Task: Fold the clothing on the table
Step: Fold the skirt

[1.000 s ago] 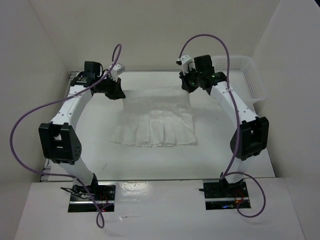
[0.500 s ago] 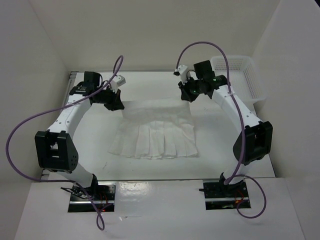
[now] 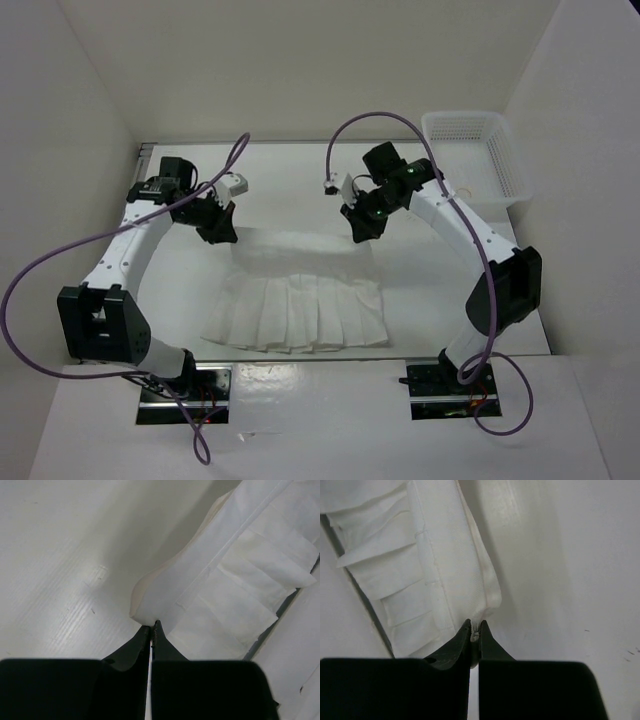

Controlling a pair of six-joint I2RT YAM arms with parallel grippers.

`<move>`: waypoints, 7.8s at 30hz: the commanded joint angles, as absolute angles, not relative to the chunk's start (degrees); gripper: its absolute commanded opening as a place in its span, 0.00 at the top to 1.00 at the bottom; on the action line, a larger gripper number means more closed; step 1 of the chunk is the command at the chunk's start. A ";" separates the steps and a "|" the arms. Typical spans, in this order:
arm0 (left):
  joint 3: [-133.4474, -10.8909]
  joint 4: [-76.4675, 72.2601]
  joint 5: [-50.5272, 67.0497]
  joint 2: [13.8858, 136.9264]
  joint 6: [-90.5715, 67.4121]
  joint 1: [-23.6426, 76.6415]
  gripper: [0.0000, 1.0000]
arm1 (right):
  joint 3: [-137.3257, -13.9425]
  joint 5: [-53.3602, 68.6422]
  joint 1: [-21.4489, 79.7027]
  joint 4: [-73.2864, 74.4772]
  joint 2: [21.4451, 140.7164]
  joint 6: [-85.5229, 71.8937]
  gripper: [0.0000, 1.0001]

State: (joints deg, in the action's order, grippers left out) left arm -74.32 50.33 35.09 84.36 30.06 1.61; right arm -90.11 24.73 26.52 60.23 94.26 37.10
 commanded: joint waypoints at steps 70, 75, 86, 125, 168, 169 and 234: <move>-67.15 47.81 11.95 72.87 32.43 3.08 0.36 | -85.52 -1.67 29.61 62.05 89.56 40.61 0.01; -65.92 45.45 11.95 71.63 29.45 1.14 0.36 | -86.13 -1.05 30.23 61.70 89.56 40.00 0.01; -66.80 39.47 20.29 79.77 15.57 0.25 0.24 | -82.53 -5.36 31.90 47.99 95.97 21.74 0.01; -71.90 25.05 3.08 108.81 17.23 17.49 0.25 | -76.38 -1.22 26.46 47.46 114.17 8.70 0.01; -70.55 33.57 30.04 96.66 14.41 3.53 0.28 | -87.19 7.99 11.70 48.42 93.78 21.01 0.01; -71.71 34.44 32.06 98.59 14.94 2.91 0.29 | -86.67 8.78 10.38 49.04 92.30 21.01 0.01; -72.69 54.05 39.38 118.48 38.94 -7.03 1.00 | -84.72 26.88 1.93 49.83 99.22 22.15 0.01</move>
